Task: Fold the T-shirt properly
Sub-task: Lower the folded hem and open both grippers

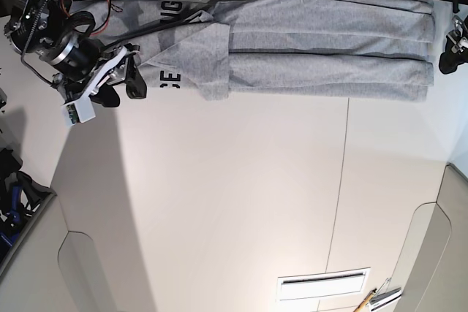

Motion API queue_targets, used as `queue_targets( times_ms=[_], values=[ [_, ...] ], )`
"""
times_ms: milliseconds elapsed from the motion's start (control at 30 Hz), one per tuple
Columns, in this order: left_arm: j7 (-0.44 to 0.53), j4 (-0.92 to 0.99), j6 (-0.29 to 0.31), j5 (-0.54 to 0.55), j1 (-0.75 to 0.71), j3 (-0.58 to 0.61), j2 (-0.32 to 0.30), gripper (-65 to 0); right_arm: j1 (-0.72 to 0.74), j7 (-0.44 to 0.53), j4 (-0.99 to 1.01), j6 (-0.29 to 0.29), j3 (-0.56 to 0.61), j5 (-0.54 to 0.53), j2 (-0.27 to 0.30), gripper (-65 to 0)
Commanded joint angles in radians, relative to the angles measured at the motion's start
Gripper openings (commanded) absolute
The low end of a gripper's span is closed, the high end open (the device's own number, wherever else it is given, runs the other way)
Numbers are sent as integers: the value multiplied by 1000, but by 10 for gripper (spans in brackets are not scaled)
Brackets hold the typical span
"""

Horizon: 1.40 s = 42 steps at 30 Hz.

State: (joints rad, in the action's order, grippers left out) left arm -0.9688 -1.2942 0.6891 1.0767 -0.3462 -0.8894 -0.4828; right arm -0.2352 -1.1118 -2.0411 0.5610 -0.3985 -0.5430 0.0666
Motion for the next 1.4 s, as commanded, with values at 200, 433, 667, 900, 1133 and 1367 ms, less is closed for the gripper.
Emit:
queue_targets(
  times_ms=[200,433,667,900,1133,1367],
  values=[
    [89,-13,9,-96,2,-7,-27,-314,7,19,-18,4,-10,-26,5,-312],
    [141,71,9,-118,9,-7,-27,-314,7,20,-18,3,-10,-26,5,-312],
    [119,242,9,-51,50,-6,-27,-314,7,20,-18,4,-7,-67,5,-312],
    [-69,243,9,141,50,-6,-24,-314,7,20,-18,4,-7,-67,5,-312],
    [-207,242,9,301,49,-4,13,-314,7,20,-18,4,-7,-67,5,-312],
    [-189,241,9,320,50,113,26,-315,7,20,-18,4,-7,-67,5,-312]
  ],
)
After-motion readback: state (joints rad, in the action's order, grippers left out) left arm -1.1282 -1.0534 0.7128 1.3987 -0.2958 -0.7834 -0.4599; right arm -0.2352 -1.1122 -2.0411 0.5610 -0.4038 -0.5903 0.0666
